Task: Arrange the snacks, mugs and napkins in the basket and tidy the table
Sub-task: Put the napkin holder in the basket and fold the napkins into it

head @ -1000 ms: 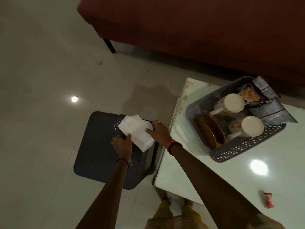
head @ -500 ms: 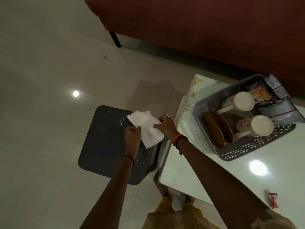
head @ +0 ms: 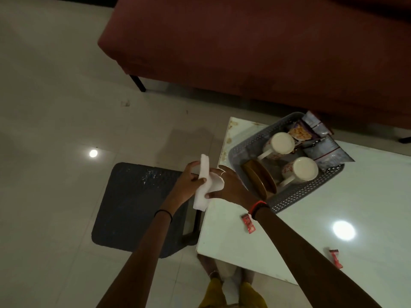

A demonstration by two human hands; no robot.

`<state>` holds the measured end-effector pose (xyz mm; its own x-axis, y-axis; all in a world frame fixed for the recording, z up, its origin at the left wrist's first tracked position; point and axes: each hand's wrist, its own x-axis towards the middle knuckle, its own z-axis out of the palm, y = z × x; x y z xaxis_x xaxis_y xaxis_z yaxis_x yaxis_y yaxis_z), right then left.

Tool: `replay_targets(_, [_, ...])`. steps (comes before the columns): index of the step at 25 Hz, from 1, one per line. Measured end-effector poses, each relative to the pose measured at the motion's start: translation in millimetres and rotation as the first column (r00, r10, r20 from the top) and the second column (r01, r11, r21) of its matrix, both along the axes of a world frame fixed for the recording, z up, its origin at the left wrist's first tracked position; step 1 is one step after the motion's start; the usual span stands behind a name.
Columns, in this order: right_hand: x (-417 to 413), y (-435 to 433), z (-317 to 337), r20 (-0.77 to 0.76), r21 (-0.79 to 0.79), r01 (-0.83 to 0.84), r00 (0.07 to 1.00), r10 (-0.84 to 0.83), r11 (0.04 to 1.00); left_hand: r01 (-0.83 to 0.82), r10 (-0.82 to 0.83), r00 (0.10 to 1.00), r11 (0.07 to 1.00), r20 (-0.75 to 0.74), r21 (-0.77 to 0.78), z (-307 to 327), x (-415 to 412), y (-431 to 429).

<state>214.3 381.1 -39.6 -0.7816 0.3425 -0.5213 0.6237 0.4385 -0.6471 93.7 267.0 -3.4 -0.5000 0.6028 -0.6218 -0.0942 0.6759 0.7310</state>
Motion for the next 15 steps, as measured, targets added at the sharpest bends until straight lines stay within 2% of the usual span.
replay_targets(1, [8, 7, 0, 0.004, 0.009, -0.012, 1.000, 0.012, 1.000, 0.037, -0.039, 0.998, 0.999, 0.044, 0.028, 5, 6, 7])
replay_targets(3, [26, 16, 8, -0.026, -0.114, 0.060, 0.998, -0.064, 0.992, 0.076, -0.084, 0.992, 0.993, 0.098, 0.090, 11, 16, 19])
replay_targets(4, [31, 16, 12, -0.055, -0.152, 0.198, 0.976, -0.209, 0.968, 0.099, -0.111, 0.989, 0.989, 0.102, 0.111, 12, 19, 26])
replay_targets(5, [33, 17, 19, -0.093, -0.065, 0.432, 0.895, -0.437, 0.900, 0.134, -0.146, 0.984, 0.984, 0.098, 0.116, 13, 21, 33])
replay_targets(6, [46, 22, 23, -0.151, 0.022, 0.673, 0.733, -0.663, 0.740, 0.185, -0.194, 0.977, 0.978, 0.090, 0.099, 13, 24, 40])
replay_targets(7, [54, 30, 23, -0.202, 0.056, 0.802, 0.593, -0.780, 0.595, 0.244, -0.248, 0.965, 0.968, 0.080, 0.060, 13, 26, 47])
replay_targets(8, [64, 35, 23, -0.124, -0.017, 0.729, 0.677, -0.725, 0.684, 0.316, -0.316, 0.947, 0.949, 0.062, 0.005, 12, 28, 54])
replay_targets(9, [75, 39, 23, -0.023, -0.204, 0.566, 0.813, -0.582, 0.799, 0.401, -0.399, 0.916, 0.914, 0.030, -0.058, 10, 31, 61])
replay_targets(10, [89, 42, 25, 0.056, -0.333, 0.413, 0.906, -0.420, 0.848, 0.481, -0.485, 0.874, 0.869, -0.005, -0.118, 8, 34, 67])
replay_targets(11, [104, 47, 26, 0.098, -0.395, 0.436, 0.895, -0.435, 0.808, 0.534, -0.545, 0.838, 0.831, -0.032, -0.156, 6, 39, 73])
replay_targets(12, [123, 54, 21, 0.134, -0.439, 0.523, 0.842, -0.522, 0.731, 0.544, -0.558, 0.828, 0.822, -0.048, -0.168, 2, 43, 79])
replay_targets(13, [124, 53, 17, 0.167, -0.511, 0.593, 0.778, -0.605, 0.622, 0.520, -0.533, 0.845, 0.837, -0.038, -0.168, -2, 45, 83])
replay_targets(15, [130, 52, 13, 0.225, -0.695, 0.613, 0.682, -0.696, 0.376, 0.403, -0.395, 0.915, 0.901, 0.079, -0.159, -10, 46, 91])
